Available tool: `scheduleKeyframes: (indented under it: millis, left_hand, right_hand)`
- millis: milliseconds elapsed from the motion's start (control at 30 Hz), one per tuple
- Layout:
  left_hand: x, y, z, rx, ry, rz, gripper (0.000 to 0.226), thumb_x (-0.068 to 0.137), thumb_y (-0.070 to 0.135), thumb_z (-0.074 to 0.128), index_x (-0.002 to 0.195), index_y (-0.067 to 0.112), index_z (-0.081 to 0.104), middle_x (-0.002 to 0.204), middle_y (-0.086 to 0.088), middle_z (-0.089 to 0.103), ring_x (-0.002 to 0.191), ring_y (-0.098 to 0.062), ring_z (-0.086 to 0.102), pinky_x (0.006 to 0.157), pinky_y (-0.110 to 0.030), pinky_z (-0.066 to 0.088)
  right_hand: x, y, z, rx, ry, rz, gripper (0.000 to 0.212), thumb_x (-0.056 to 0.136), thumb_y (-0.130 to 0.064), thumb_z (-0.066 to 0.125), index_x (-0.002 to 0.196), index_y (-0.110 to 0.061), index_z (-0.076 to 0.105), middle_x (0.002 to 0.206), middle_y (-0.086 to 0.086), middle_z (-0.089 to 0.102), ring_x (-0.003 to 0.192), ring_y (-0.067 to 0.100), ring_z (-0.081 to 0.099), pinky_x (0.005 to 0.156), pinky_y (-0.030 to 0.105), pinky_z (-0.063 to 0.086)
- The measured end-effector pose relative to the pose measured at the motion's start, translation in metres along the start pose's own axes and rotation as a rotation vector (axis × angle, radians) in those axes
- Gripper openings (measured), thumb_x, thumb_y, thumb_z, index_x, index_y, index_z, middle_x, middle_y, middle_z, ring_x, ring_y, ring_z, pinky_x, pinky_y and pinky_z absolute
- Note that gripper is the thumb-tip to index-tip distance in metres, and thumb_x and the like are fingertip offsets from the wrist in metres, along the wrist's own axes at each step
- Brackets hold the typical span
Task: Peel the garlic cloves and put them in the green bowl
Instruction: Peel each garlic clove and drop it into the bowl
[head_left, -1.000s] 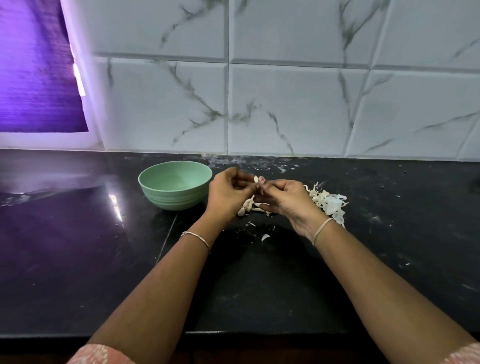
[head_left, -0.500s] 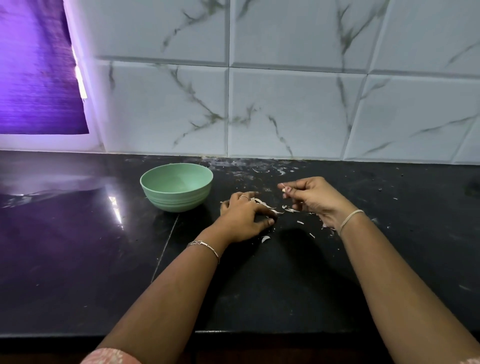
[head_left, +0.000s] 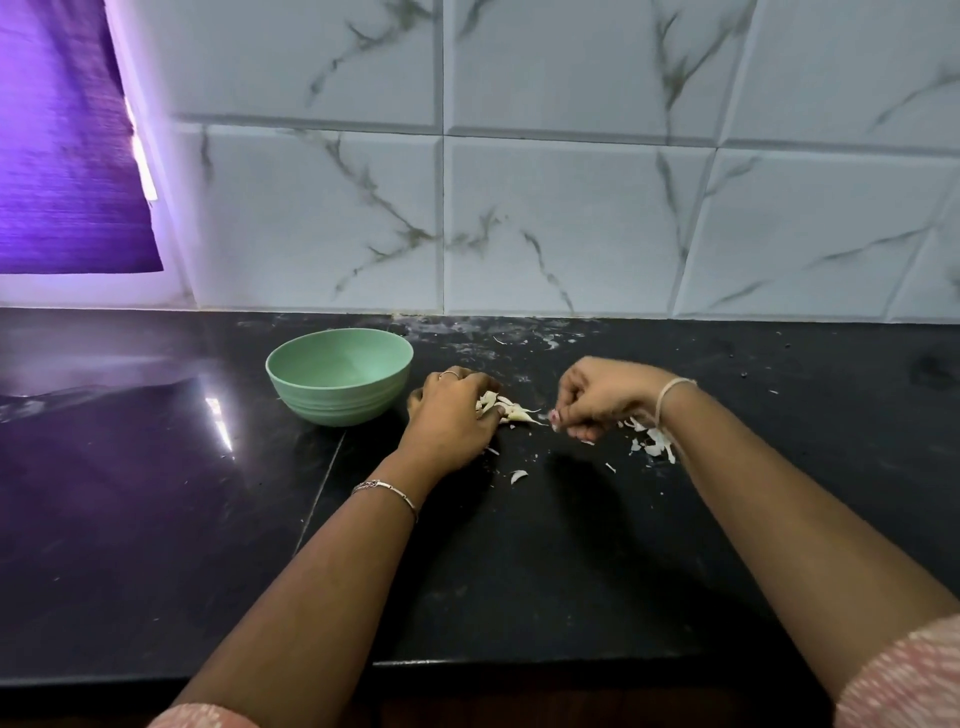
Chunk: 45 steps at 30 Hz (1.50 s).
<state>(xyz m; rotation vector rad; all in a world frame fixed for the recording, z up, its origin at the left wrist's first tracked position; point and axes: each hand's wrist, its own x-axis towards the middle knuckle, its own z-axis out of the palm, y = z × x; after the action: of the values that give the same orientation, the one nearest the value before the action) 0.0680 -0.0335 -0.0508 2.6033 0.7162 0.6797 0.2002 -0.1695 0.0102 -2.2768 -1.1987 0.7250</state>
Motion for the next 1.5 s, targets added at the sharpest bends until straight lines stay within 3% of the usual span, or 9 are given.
scheduleKeyframes:
  millis: [167, 333, 533, 667, 833, 1000, 1200, 1333, 1500]
  left_hand:
    - [0.002, -0.001, -0.001, -0.013, 0.073, -0.019, 0.034, 0.093, 0.038, 0.058, 0.126, 0.030, 0.059, 0.131, 0.003, 0.053, 0.129, -0.021, 0.040, 0.104, -0.045, 0.029]
    - [0.002, 0.000, 0.000, -0.006, 0.098, -0.021, 0.035, 0.094, 0.037, 0.056, 0.128, 0.028, 0.056, 0.131, 0.003, 0.053, 0.128, -0.020, 0.040, 0.105, -0.044, 0.029]
    - [0.005, 0.000, 0.001, -0.020, 0.121, -0.018, 0.034, 0.094, 0.035, 0.057, 0.127, 0.027, 0.057, 0.126, 0.004, 0.057, 0.125, -0.019, 0.044, 0.102, -0.045, 0.032]
    - [0.004, -0.001, 0.003, -0.022, 0.121, -0.013, 0.034, 0.093, 0.036, 0.056, 0.127, 0.027, 0.057, 0.123, 0.004, 0.058, 0.122, -0.018, 0.046, 0.101, -0.044, 0.032]
    - [0.005, -0.001, 0.002, -0.032, 0.131, -0.011, 0.035, 0.092, 0.034, 0.058, 0.126, 0.027, 0.058, 0.119, 0.004, 0.060, 0.120, -0.018, 0.048, 0.100, -0.045, 0.034]
    - [0.004, -0.002, 0.005, -0.085, 0.092, 0.067, 0.053, 0.079, 0.044, 0.072, 0.127, 0.031, 0.055, 0.119, 0.006, 0.057, 0.118, -0.016, 0.049, 0.101, -0.045, 0.037]
    - [0.004, 0.007, 0.010, -0.299, 0.098, 0.203, 0.056, 0.067, 0.037, 0.085, 0.115, 0.032, 0.058, 0.101, 0.016, 0.060, 0.089, -0.001, 0.057, 0.087, -0.033, 0.048]
    - [0.005, 0.014, 0.009, -0.617, 0.129, 0.114, 0.031, 0.074, 0.018, 0.084, 0.098, 0.022, 0.065, 0.077, 0.010, 0.065, 0.059, 0.002, 0.053, 0.062, -0.013, 0.045]
    - [0.008, 0.014, 0.008, -0.639, 0.157, 0.085, 0.011, 0.081, 0.017, 0.078, 0.089, 0.015, 0.071, 0.076, 0.014, 0.067, 0.064, 0.003, 0.058, 0.059, -0.007, 0.041]
  right_hand:
    - [-0.023, -0.027, -0.043, 0.535, 0.225, -0.227, 0.015, 0.091, -0.004, 0.061, 0.077, -0.006, 0.060, 0.058, 0.001, 0.065, 0.045, 0.004, 0.054, 0.043, 0.014, 0.045]
    - [-0.008, 0.014, 0.024, -0.272, 0.208, -0.034, 0.026, 0.088, -0.023, 0.067, 0.064, -0.021, 0.059, 0.073, 0.000, 0.066, 0.066, 0.010, 0.058, 0.063, 0.025, 0.045]
    - [-0.019, 0.000, -0.009, 0.366, 0.387, -0.222, 0.024, 0.092, -0.019, 0.065, 0.070, -0.015, 0.057, 0.051, -0.010, 0.058, 0.048, -0.004, 0.047, 0.044, 0.010, 0.036]
    - [-0.002, 0.019, 0.031, -0.306, 0.238, -0.050, 0.029, 0.091, -0.029, 0.065, 0.066, -0.022, 0.053, 0.063, -0.010, 0.057, 0.062, 0.007, 0.052, 0.056, 0.025, 0.039]
    - [0.001, 0.006, 0.001, 0.095, 0.371, -0.168, 0.027, 0.089, -0.023, 0.069, 0.065, -0.018, 0.059, 0.072, 0.018, 0.068, 0.061, 0.018, 0.048, 0.059, 0.026, 0.033]
    - [0.005, 0.021, 0.030, -0.429, 0.294, -0.080, 0.026, 0.091, -0.033, 0.063, 0.068, -0.024, 0.053, 0.076, -0.003, 0.062, 0.070, 0.012, 0.059, 0.061, 0.027, 0.041]
    - [0.010, 0.013, 0.032, 0.404, 0.352, -0.276, 0.019, 0.095, -0.027, 0.060, 0.081, -0.014, 0.061, 0.055, -0.006, 0.051, 0.048, 0.005, 0.036, 0.047, 0.016, 0.031]
    - [0.012, 0.011, 0.050, 0.637, 0.435, -0.257, 0.030, 0.097, -0.029, 0.056, 0.076, -0.009, 0.064, 0.047, -0.008, 0.042, 0.044, 0.003, 0.030, 0.042, 0.011, 0.027]
    - [0.012, 0.012, 0.049, 0.709, 0.410, -0.226, 0.030, 0.095, -0.035, 0.057, 0.077, -0.014, 0.069, 0.060, -0.004, 0.056, 0.050, 0.005, 0.041, 0.043, 0.014, 0.030]
